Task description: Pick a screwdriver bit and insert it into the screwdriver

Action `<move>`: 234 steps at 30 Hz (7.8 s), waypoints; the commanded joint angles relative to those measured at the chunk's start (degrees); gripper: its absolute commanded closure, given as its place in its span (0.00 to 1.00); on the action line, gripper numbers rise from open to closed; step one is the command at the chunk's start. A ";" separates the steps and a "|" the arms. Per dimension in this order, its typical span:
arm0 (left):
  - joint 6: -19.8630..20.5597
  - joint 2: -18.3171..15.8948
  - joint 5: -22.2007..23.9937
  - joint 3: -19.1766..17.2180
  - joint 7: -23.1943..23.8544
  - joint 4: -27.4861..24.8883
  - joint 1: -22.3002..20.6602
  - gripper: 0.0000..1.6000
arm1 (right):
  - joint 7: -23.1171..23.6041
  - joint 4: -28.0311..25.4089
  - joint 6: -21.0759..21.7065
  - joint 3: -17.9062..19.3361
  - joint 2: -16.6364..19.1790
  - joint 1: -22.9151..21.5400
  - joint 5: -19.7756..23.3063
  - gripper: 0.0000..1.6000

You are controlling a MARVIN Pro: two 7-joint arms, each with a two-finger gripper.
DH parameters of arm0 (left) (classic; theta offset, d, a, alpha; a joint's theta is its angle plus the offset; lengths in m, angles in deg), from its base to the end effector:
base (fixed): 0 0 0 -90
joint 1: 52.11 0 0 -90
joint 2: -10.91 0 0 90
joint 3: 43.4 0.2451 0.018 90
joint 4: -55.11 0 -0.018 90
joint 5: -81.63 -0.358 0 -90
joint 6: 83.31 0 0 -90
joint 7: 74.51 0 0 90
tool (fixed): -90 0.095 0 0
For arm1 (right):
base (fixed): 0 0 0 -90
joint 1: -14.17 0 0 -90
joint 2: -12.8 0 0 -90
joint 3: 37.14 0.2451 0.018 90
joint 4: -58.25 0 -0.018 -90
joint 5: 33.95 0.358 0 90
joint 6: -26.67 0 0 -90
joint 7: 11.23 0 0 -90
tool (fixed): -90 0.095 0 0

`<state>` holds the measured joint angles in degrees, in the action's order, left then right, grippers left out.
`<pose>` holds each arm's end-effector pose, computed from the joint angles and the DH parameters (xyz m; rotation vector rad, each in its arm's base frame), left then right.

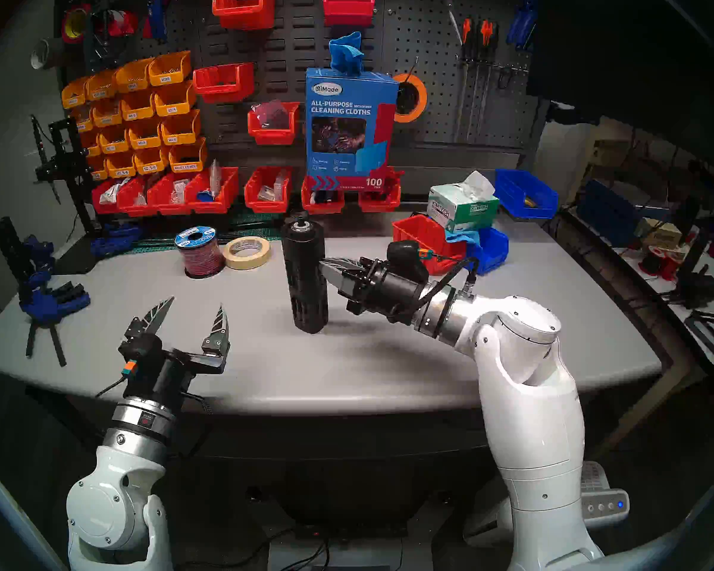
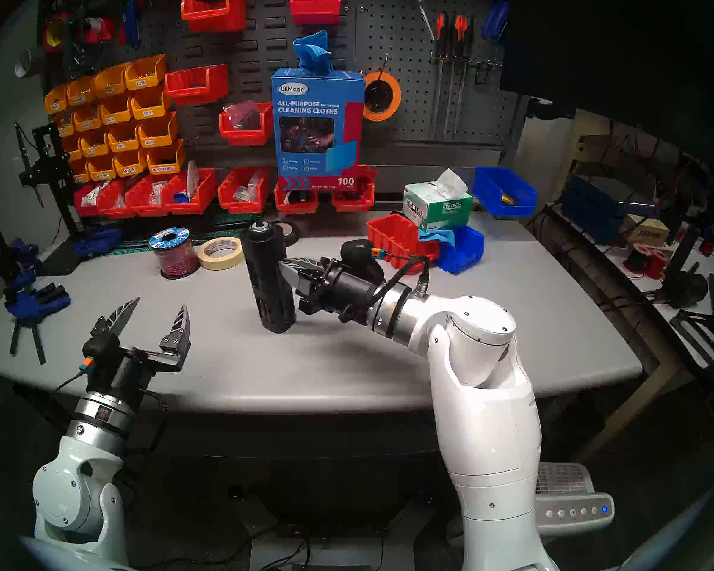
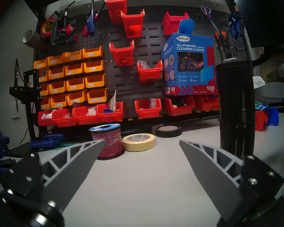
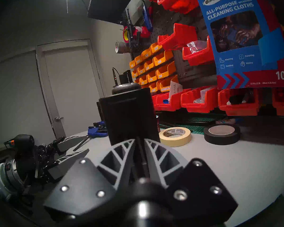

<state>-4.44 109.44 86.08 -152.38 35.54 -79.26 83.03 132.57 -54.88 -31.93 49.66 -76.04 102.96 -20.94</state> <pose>0.2699 0.0888 -0.1930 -2.0027 0.1376 -2.3278 0.3999 0.1013 -0.1062 -1.5179 -0.7221 -1.4546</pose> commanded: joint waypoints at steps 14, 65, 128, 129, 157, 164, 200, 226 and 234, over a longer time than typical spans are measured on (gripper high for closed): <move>-0.47 0.18 0.08 0.05 0.27 -1.85 -0.49 0.00 | 0.18 -2.39 0.61 0.36 0.07 -1.31 0.16 1.00; -0.42 1.09 -0.20 -0.31 1.22 -1.77 -0.88 0.00 | 4.90 -9.97 2.17 2.58 3.51 -8.93 0.89 1.00; -0.33 2.23 -0.55 -0.71 2.32 -1.86 -1.21 0.00 | 8.62 6.33 -0.12 -0.42 -0.72 -21.32 2.94 1.00; -0.33 2.24 -0.55 -0.71 2.33 -1.86 -1.21 0.00 | 8.62 6.19 -0.05 -0.35 -0.65 -21.15 2.94 1.00; -0.29 2.79 -0.72 -0.91 2.86 -1.87 -1.41 0.00 | 9.49 7.16 0.45 -0.32 -0.74 -20.64 2.90 1.00; -0.29 2.90 -0.76 -0.96 2.98 -1.87 -1.45 0.00 | 9.62 7.46 0.47 -0.34 -0.80 -20.87 2.84 1.00; -0.25 3.54 -0.96 -1.21 3.62 -1.86 -1.70 0.00 | 9.85 7.88 0.42 -0.03 -1.17 -21.67 3.09 1.00; -0.22 3.98 -1.09 -1.38 4.07 -1.86 -1.86 0.00 | 10.29 9.15 0.26 -0.21 -1.40 -22.36 3.00 1.00; -0.22 4.13 -1.14 -1.44 4.22 -1.86 -1.92 0.00 | 10.35 9.18 0.24 -0.36 -1.37 -22.49 2.92 1.00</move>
<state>-4.20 113.62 84.80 -153.96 39.75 -79.26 81.53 142.87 -44.55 -31.64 49.41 -77.02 82.24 -18.21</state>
